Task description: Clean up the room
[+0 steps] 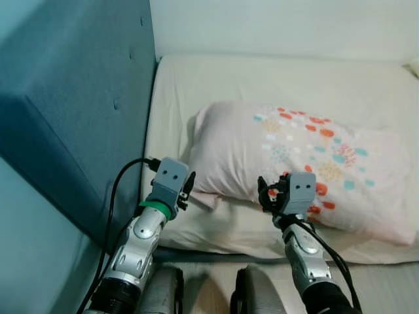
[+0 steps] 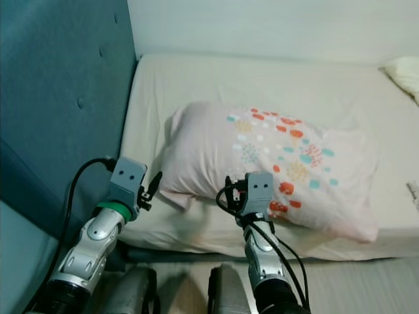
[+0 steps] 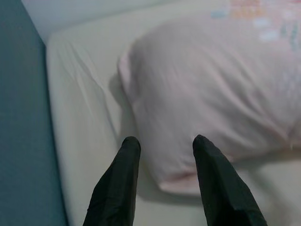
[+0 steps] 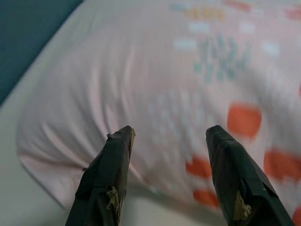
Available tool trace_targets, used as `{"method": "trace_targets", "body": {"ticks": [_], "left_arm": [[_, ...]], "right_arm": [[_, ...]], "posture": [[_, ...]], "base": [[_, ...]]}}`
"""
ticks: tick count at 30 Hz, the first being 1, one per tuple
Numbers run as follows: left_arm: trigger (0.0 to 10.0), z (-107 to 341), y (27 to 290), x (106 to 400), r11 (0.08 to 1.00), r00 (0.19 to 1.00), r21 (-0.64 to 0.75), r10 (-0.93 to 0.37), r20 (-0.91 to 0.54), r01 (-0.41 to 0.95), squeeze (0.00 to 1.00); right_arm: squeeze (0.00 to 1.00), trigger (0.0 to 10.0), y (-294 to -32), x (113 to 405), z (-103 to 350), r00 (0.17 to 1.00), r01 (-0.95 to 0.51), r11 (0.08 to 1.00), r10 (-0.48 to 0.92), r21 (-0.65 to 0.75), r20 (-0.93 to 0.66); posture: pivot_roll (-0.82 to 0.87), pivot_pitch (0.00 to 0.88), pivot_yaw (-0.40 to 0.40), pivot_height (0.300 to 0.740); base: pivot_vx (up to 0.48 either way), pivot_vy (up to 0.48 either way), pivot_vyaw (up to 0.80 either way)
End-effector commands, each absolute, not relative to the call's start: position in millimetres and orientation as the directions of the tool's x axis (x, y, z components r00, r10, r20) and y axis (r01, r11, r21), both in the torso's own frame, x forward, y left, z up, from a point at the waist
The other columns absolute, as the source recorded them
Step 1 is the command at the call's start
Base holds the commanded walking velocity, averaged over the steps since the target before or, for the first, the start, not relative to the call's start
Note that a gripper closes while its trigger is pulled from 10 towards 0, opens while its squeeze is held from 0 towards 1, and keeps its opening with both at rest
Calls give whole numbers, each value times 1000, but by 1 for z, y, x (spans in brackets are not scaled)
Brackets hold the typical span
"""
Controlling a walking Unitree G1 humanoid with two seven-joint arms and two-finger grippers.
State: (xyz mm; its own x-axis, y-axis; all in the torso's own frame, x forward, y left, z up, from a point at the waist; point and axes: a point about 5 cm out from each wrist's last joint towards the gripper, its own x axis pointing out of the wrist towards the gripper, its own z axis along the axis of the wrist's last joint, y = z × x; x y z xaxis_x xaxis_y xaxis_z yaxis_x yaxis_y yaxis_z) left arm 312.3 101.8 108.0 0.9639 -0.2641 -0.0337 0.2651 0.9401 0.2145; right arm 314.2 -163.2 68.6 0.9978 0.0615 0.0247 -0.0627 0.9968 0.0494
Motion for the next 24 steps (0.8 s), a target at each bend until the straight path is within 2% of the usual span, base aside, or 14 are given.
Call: {"method": "trace_targets", "body": {"ticks": [1,7,11,12,13,14,15,16,18,19,21,22,23,24], "left_arm": [[10000,103,101,310,936,962,221,-270,-49,274,0],[10000,102,101,310,935,961,222,-272,-53,277,0],[10000,103,101,310,935,961,222,-272,-53,277,0],[10000,103,101,310,935,961,222,-272,-53,277,0],[10000,102,101,310,935,961,222,-271,-54,276,0],[10000,102,101,310,935,961,222,-271,-54,276,0],[10000,102,101,310,935,961,222,-272,-54,277,0],[10000,102,101,310,935,961,222,-272,-54,277,0],[10000,102,101,310,934,960,222,-274,-55,279,0],[10000,102,101,310,934,960,222,-274,-55,279,0],[10000,102,101,310,934,960,222,-275,-55,280,0],[10000,102,101,310,934,960,222,-275,-55,280,0],[10000,102,101,310,935,961,221,-273,-54,278,0],[10000,102,101,309,935,961,220,-272,-54,277,0]], "right_arm": [[0,10000,-166,310,62,999,-49,997,49,51,2],[0,10000,-168,311,63,999,-42,999,42,12,5],[0,10000,-177,314,69,999,-22,970,28,-243,20],[0,10000,-177,314,69,999,-22,970,28,-243,20],[0,10000,-183,318,74,999,-3,923,16,-384,30],[0,10000,-183,318,74,999,-3,923,16,-384,30],[0,10000,-191,322,81,999,6,851,18,-526,40],[0,10000,-191,322,81,999,6,851,18,-526,40],[0,10000,-203,330,90,999,-13,666,38,-746,17],[0,10000,-203,330,90,999,-13,666,38,-746,17],[0,10000,-208,335,94,998,-53,521,67,-852,-21],[0,10000,-208,335,94,998,-53,521,67,-852,-21],[0,10000,-212,336,98,996,-51,430,84,-901,-17],[0,10000,-211,337,100,995,-53,403,102,-914,-12]], "posture": [[43,109,21,590],[44,116,23,560],[46,119,24,551],[46,119,24,551],[45,120,25,551],[45,120,25,551],[44,121,26,551],[44,121,26,551],[44,123,25,551],[44,123,25,551],[46,124,23,551],[46,124,23,551],[48,126,21,551],[47,126,21,551]], "base": [[0,0,0],[0,0,0],[0,0,0],[0,0,0],[0,0,0],[0,0,0],[0,0,0],[0,0,0],[0,0,0],[0,0,0],[0,0,0],[0,0,0],[0,0,0],[0,0,0]]}}
